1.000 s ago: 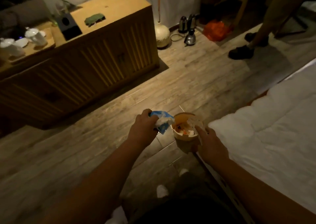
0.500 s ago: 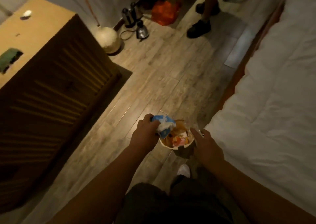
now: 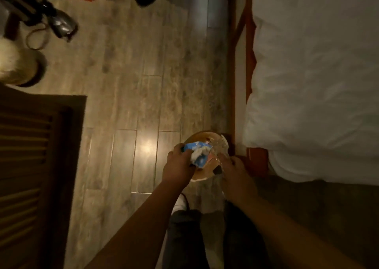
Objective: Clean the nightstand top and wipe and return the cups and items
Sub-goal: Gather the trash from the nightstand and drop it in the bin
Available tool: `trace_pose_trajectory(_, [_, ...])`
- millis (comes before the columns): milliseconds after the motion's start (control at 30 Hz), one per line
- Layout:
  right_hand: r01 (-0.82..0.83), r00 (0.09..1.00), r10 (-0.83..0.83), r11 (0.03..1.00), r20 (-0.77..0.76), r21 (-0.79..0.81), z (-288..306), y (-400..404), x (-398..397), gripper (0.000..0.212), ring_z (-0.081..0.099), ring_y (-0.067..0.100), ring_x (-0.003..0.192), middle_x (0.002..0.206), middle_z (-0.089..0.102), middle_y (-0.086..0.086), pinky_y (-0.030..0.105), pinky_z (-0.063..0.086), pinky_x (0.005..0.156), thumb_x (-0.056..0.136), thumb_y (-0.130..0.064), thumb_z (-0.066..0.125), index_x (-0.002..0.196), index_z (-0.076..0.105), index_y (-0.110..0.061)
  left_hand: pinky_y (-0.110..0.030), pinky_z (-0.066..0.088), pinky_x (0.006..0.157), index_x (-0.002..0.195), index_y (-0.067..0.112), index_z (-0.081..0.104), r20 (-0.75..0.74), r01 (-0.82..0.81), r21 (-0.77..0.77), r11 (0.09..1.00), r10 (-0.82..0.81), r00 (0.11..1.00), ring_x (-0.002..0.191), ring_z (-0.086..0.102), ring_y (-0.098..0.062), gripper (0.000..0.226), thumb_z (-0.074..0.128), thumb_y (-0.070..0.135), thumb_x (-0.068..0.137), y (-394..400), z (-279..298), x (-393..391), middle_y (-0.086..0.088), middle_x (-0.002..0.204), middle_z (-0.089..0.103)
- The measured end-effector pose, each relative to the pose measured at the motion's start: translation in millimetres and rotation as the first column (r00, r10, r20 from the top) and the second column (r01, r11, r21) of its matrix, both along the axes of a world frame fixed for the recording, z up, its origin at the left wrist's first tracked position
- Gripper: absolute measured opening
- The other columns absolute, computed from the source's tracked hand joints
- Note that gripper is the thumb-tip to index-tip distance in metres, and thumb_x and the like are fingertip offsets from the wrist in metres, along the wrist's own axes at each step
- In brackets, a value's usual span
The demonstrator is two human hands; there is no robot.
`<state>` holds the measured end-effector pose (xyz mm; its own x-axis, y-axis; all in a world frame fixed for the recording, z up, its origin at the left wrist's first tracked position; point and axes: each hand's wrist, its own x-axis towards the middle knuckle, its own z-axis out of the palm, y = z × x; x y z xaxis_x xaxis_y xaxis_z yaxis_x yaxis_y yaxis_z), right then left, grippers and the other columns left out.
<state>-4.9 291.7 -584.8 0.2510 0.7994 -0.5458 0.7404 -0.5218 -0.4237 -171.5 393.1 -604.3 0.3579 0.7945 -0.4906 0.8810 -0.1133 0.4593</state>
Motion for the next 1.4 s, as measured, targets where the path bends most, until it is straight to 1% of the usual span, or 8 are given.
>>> trace_pose_trajectory(200, [0.309, 0.942, -0.317, 0.948, -0.109, -0.080, -90, 11, -45, 0.066, 0.045, 0.027, 0.125, 0.145, 0.036, 0.006, 0.038, 0.045, 0.096, 0.092, -0.018, 0.053, 0.146, 0.023, -0.043, -0.043, 0.050, 0.094, 0.129, 0.020, 0.057, -0.011, 0.087, -0.078, 0.993, -0.088, 0.996, 0.116, 0.051, -0.031, 0.047, 0.064, 0.025, 0.083, 8, -105, -17, -0.009, 0.143, 0.043])
trace_pose_trajectory(433, [0.667, 0.641, -0.681, 0.722, -0.353, -0.182, -175, 22, -51, 0.060, 0.061, 0.005, 0.088, 0.104, 0.060, -0.013, 0.020, 0.047, 0.070, 0.076, -0.028, 0.073, 0.129, 0.046, -0.033, -0.042, 0.045, 0.100, 0.133, 0.023, 0.057, 0.184, 0.113, -0.193, 0.975, -0.078, 0.980, 0.118, 0.054, -0.028, 0.047, 0.064, 0.030, 0.086, 1, -179, -7, -0.009, 0.137, 0.051])
trace_pose_trajectory(600, [0.701, 0.578, -0.694, 0.691, -0.430, -0.174, -224, 28, -43, 0.049, 0.052, 0.017, 0.118, 0.131, 0.053, 0.001, 0.020, 0.039, 0.089, 0.093, -0.016, 0.060, 0.139, 0.044, -0.018, -0.044, 0.041, 0.104, 0.139, 0.023, 0.049, 0.158, 0.117, -0.210, 0.971, -0.085, 0.984, 0.125, 0.048, -0.034, 0.059, 0.066, 0.042, 0.086, 0, -219, 4, -0.013, 0.145, 0.040])
trace_pose_trajectory(800, [0.784, 0.439, -0.770, 0.580, -0.463, -0.223, -225, 20, -36, 0.059, 0.050, 0.020, 0.120, 0.135, 0.051, -0.001, 0.039, 0.046, 0.094, 0.087, -0.024, 0.064, 0.141, 0.040, -0.031, -0.051, 0.031, 0.112, 0.151, 0.027, 0.027, 0.052, 0.213, -0.181, 0.960, -0.207, 0.977, 0.145, 0.023, -0.032, 0.072, 0.053, 0.055, 0.090, -1, -220, 5, -0.011, 0.161, 0.011])
trace_pose_trajectory(900, [0.758, 0.490, -0.751, 0.618, -0.442, -0.210, -217, 14, -36, 0.068, 0.048, 0.017, 0.118, 0.133, 0.050, -0.003, 0.031, 0.041, 0.087, 0.084, -0.018, 0.065, 0.144, 0.036, -0.032, -0.053, 0.032, 0.110, 0.151, 0.037, 0.020, 0.043, 0.242, -0.191, 0.951, -0.238, 0.970, 0.145, 0.020, -0.031, 0.072, 0.046, 0.062, 0.089, -2, -213, 3, -0.004, 0.162, 0.009])
trace_pose_trajectory(1033, [0.708, 0.564, -0.709, 0.679, -0.424, -0.192, -200, 8, -33, 0.070, 0.044, 0.028, 0.129, 0.145, 0.044, 0.007, 0.045, 0.042, 0.102, 0.085, -0.022, 0.065, 0.147, 0.032, -0.028, -0.054, 0.036, 0.108, 0.150, 0.037, 0.023, -0.001, 0.271, -0.161, 0.949, -0.274, 0.962, 0.144, 0.022, -0.034, 0.075, 0.047, 0.068, 0.086, -5, -198, 2, -0.004, 0.161, 0.013])
trace_pose_trajectory(1200, [0.702, 0.578, -0.703, 0.688, -0.416, -0.187, -152, -2, -22, 0.051, 0.049, 0.024, 0.125, 0.140, 0.049, 0.003, 0.045, 0.044, 0.101, 0.094, -0.028, 0.056, 0.142, 0.040, -0.028, -0.055, 0.037, 0.106, 0.151, 0.034, 0.022, -0.046, 0.330, -0.081, 0.941, -0.334, 0.941, 0.143, 0.020, -0.037, 0.075, 0.047, 0.065, 0.087, -7, -155, 7, -0.004, 0.161, 0.010])
trace_pose_trajectory(1400, [0.697, 0.611, -0.670, 0.707, -0.421, -0.115, -64, -24, 2, 0.015, 0.057, -0.014, 0.080, 0.100, 0.057, -0.022, 0.003, 0.043, 0.060, 0.096, -0.036, 0.052, 0.105, 0.057, -0.046, -0.054, 0.035, 0.108, 0.148, 0.035, 0.029, 0.019, 0.412, 0.068, 0.909, -0.414, 0.910, 0.144, 0.016, -0.035, 0.070, 0.047, 0.063, 0.087, -13, -57, 33, -0.004, 0.161, 0.013])
